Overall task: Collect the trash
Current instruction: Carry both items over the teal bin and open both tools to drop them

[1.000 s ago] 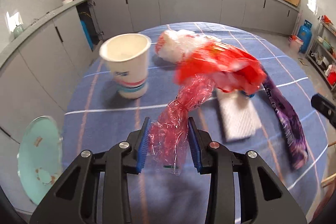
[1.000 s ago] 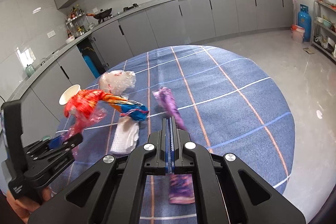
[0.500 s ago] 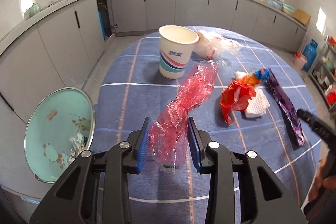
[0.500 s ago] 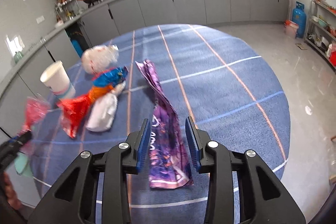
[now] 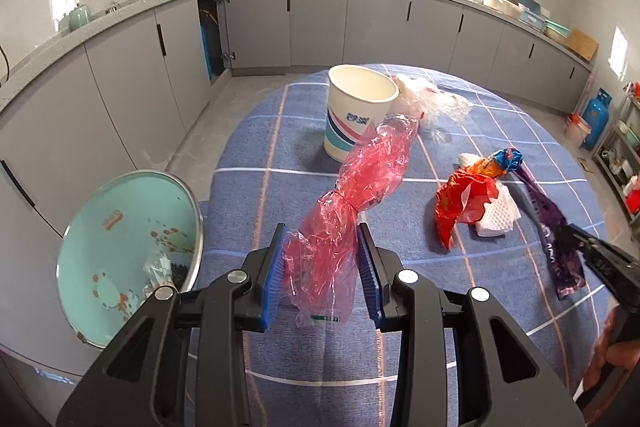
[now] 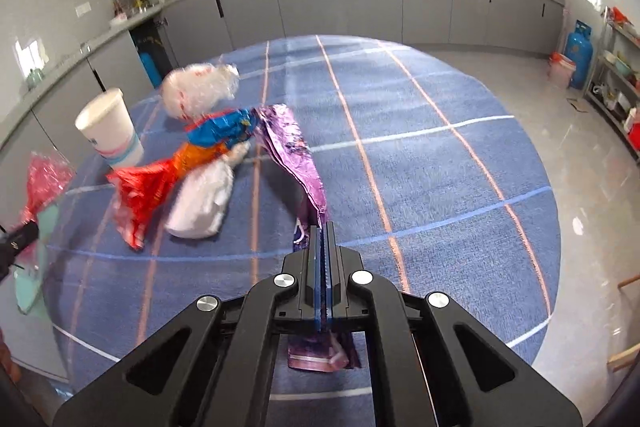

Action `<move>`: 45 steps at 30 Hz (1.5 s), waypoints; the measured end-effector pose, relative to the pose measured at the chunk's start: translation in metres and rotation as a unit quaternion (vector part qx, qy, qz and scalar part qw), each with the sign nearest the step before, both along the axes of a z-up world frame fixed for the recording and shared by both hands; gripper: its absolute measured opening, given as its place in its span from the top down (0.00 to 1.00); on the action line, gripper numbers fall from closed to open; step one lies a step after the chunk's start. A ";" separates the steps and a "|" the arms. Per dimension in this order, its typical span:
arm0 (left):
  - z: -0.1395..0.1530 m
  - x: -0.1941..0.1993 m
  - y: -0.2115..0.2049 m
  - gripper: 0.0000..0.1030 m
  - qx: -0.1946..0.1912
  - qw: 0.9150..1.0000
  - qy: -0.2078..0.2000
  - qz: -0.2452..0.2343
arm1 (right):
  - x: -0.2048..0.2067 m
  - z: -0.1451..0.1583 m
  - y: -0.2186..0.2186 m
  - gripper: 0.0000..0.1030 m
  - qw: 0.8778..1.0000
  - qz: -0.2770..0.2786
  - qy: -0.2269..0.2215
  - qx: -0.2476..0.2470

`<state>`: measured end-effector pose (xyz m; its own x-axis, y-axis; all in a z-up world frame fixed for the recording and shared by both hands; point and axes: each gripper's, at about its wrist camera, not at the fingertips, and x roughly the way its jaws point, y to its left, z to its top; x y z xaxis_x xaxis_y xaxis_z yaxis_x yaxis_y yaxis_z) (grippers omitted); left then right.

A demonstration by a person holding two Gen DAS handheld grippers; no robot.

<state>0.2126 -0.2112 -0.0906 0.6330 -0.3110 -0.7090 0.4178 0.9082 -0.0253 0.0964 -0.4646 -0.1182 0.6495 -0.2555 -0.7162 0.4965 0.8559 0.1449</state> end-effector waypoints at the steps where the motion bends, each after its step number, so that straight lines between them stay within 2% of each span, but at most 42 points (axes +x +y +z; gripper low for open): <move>1: 0.002 -0.001 0.001 0.66 0.001 1.000 -0.004 0.002 | -0.003 0.006 0.003 0.98 1.000 -0.001 -0.011 0.000; 9: 0.013 -0.001 0.020 0.66 -0.002 0.999 -0.021 0.024 | -0.011 0.048 0.041 0.98 0.996 0.028 -0.081 0.008; 16: 0.023 0.004 0.052 0.66 -0.009 0.998 -0.034 0.058 | 0.010 0.063 0.098 0.98 0.991 0.091 -0.097 0.018; 26: 0.025 0.011 0.107 0.66 -0.015 0.992 -0.036 0.116 | 0.047 0.070 0.170 0.98 0.981 0.166 -0.097 0.031; 45: 0.003 0.030 0.173 0.66 -0.014 0.983 -0.009 0.185 | 0.092 0.062 0.251 0.98 0.965 0.246 -0.067 0.058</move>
